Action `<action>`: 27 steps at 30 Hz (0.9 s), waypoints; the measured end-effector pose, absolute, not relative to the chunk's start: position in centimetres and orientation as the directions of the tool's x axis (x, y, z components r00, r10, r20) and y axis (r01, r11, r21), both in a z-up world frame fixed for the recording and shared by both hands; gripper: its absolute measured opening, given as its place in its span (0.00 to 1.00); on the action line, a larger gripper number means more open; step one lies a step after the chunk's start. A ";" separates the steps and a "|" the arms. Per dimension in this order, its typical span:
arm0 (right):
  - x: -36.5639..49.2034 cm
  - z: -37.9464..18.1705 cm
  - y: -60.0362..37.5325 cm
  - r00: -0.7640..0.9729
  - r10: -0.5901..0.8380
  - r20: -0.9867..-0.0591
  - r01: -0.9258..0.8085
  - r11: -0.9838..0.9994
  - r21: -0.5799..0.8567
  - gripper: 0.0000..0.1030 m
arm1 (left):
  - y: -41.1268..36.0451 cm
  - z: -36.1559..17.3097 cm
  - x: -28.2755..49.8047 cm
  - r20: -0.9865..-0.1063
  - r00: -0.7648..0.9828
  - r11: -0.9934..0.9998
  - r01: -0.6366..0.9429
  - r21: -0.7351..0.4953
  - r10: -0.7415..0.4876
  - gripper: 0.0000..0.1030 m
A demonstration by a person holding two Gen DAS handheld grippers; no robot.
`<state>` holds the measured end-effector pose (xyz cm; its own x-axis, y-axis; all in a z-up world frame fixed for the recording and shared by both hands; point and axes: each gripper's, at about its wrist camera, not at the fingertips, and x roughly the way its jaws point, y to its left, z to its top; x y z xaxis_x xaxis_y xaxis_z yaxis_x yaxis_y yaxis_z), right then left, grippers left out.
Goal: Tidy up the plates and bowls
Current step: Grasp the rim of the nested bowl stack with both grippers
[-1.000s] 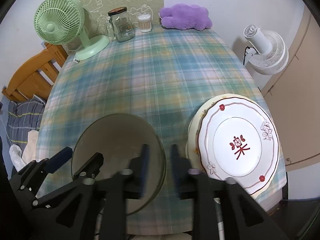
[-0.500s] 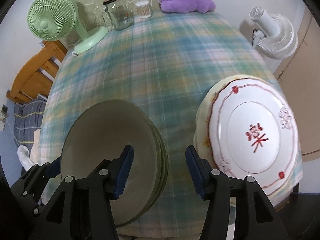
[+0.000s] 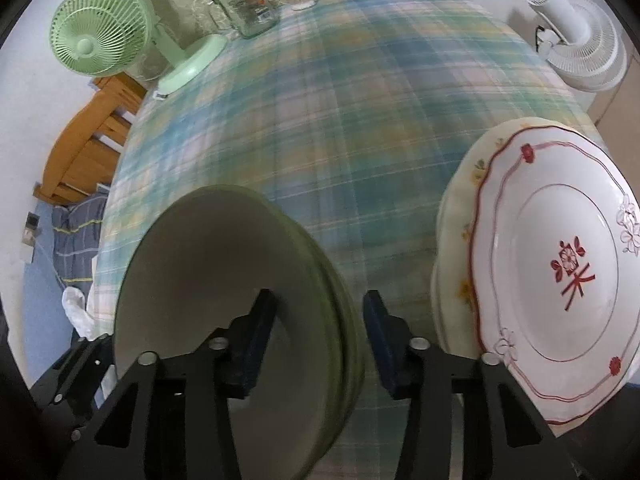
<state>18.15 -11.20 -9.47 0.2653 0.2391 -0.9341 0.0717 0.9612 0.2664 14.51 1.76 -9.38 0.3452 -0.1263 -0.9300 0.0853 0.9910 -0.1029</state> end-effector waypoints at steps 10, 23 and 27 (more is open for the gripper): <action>18.4 -9.3 -10.9 0.253 0.221 -0.942 0.065 0.968 0.244 0.42 | 2.1 -10.3 14.9 -0.916 0.320 0.969 0.117 -0.216 -0.243 0.63; 18.5 -9.4 -10.9 0.259 0.205 -0.944 0.084 0.969 0.233 0.42 | 1.8 -10.5 15.4 -0.883 0.348 0.947 0.185 -0.263 -0.314 0.52; 18.5 -9.2 -10.7 0.255 0.194 -0.947 0.082 0.972 0.221 0.42 | 2.2 -10.4 15.4 -0.882 0.339 0.942 0.186 -0.280 -0.329 0.52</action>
<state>18.46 -10.66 -9.24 0.2553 0.1940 -0.9472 0.0823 0.9718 0.2212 15.43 2.17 -10.44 0.3386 -0.3286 -0.8817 0.1860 0.9419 -0.2797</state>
